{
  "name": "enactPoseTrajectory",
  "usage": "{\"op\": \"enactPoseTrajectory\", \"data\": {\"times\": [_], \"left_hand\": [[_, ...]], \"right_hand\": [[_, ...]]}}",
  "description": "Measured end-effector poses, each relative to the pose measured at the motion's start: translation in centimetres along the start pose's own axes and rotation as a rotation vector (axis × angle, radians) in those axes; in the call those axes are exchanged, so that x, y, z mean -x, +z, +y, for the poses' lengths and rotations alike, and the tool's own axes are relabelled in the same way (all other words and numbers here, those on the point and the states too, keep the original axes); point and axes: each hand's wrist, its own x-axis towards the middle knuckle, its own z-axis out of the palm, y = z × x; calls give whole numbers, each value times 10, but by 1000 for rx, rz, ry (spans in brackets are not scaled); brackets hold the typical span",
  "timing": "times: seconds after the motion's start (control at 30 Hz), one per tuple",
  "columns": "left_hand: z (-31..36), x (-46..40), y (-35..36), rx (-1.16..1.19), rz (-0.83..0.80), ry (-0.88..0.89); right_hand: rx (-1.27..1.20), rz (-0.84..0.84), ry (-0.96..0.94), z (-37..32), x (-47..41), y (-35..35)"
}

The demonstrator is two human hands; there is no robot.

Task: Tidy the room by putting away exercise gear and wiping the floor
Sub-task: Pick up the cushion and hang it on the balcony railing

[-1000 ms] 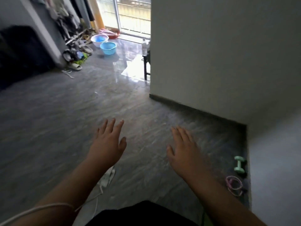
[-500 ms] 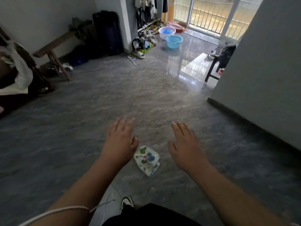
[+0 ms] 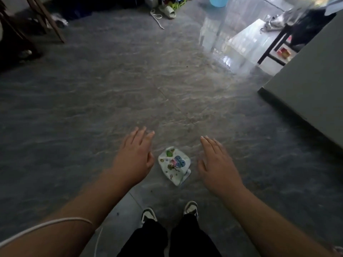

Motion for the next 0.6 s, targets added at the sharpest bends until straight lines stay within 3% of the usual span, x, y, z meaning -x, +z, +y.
{"op": "enactPoseTrajectory", "data": {"times": [0.23, 0.4, 0.6], "left_hand": [[-76, -102, 288, 28, -56, 1], [-137, -166, 505, -70, -245, 9], [-179, -232, 667, -186, -361, 169]], "right_hand": [[73, -131, -17, 117, -131, 261], [95, -235, 26, 215, -205, 456], [-37, -321, 149, 296, -253, 604]]}}
